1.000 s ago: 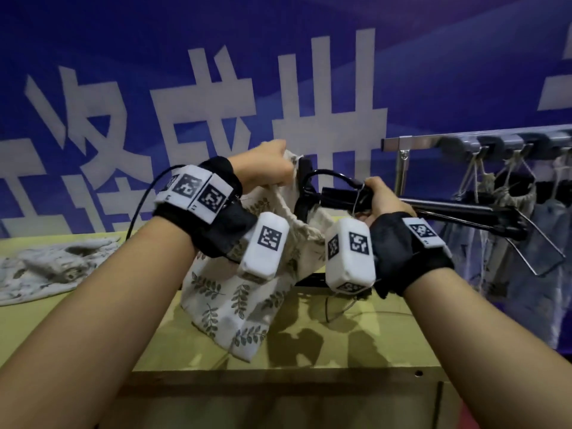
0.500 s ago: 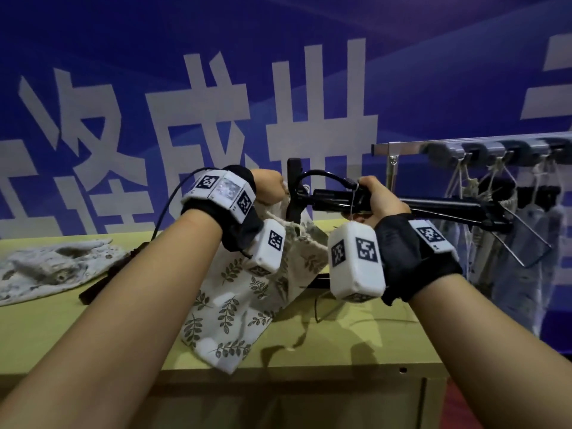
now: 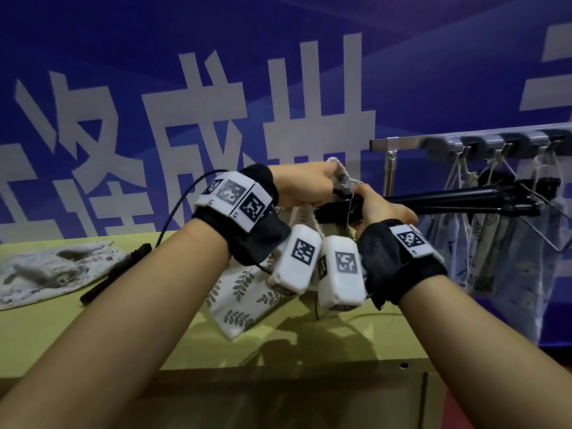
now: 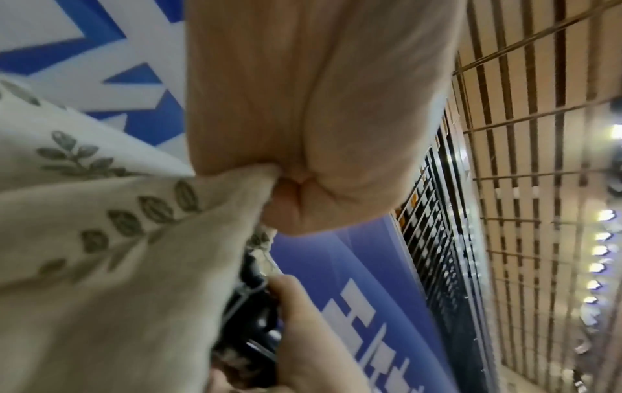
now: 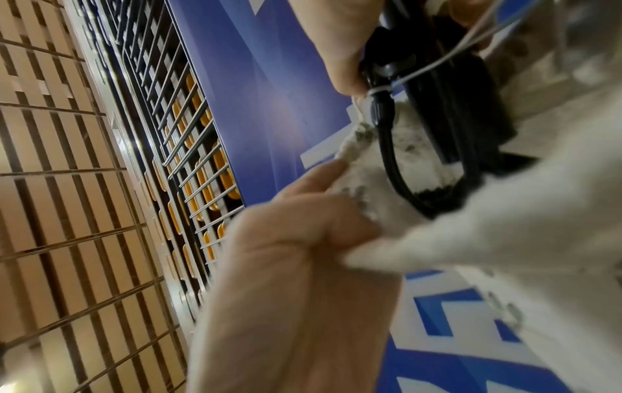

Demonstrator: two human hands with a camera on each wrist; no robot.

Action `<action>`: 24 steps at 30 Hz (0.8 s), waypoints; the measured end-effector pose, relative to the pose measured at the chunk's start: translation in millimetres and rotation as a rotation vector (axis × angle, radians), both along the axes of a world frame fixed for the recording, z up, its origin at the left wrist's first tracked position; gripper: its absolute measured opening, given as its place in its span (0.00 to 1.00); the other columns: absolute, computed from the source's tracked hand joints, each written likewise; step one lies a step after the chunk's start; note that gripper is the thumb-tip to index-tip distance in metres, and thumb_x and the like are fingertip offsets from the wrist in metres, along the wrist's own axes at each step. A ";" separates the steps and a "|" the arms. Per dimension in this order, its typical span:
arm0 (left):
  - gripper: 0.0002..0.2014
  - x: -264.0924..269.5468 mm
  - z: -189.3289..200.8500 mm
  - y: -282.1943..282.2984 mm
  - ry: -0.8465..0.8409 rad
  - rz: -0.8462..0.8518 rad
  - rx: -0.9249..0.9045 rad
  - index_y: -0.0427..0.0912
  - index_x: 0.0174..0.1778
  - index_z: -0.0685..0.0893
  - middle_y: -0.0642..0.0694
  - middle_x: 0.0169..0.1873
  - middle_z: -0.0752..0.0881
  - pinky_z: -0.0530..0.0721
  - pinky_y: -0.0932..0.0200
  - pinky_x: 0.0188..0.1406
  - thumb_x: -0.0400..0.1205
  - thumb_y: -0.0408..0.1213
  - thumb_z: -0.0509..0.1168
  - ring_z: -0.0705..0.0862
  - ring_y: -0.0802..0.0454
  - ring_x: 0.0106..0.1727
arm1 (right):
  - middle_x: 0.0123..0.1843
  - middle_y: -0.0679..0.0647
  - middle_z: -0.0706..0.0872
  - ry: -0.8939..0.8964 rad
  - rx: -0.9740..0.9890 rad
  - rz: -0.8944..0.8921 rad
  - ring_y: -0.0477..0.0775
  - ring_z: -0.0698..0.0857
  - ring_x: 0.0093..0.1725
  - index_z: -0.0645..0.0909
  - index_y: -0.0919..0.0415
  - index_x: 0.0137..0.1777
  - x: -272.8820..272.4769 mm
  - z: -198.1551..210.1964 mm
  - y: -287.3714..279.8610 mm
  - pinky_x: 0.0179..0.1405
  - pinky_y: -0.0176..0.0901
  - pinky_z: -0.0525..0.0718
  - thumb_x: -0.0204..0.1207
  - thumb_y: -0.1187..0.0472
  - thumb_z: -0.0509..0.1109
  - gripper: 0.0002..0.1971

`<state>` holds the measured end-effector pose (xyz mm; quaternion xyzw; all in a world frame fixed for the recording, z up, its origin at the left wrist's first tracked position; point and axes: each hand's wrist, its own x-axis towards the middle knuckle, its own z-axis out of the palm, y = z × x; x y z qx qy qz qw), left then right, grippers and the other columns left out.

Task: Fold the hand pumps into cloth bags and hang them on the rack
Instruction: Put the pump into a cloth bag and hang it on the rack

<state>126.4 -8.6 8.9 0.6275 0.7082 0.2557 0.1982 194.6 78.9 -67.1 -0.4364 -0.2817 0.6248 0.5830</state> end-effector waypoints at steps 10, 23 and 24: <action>0.29 2.5 5.1 7.4 -0.564 -0.162 0.082 0.35 0.59 0.69 0.35 0.49 0.72 0.77 0.60 0.37 0.60 0.17 0.50 0.75 0.42 0.47 | 0.63 0.68 0.78 0.108 0.001 0.121 0.67 0.85 0.54 0.61 0.65 0.70 7.6 -4.1 -6.3 0.54 0.65 0.85 0.46 0.57 0.86 0.53; 0.54 5.1 -7.4 23.3 0.157 -0.250 -0.069 0.57 0.79 0.27 0.41 0.83 0.44 0.77 0.49 0.67 0.73 0.10 0.54 0.65 0.43 0.76 | 0.53 0.73 0.85 0.107 0.028 0.308 0.60 0.86 0.34 0.74 0.71 0.67 7.3 -7.5 -6.2 0.16 0.41 0.81 0.58 0.75 0.77 0.33; 0.55 2.8 -6.9 25.6 0.268 -0.237 -0.071 0.58 0.78 0.26 0.39 0.83 0.46 0.79 0.42 0.65 0.75 0.13 0.57 0.71 0.43 0.66 | 0.52 0.74 0.85 0.098 0.044 0.316 0.59 0.85 0.33 0.74 0.72 0.66 6.7 -9.0 -6.9 0.16 0.39 0.80 0.59 0.77 0.74 0.32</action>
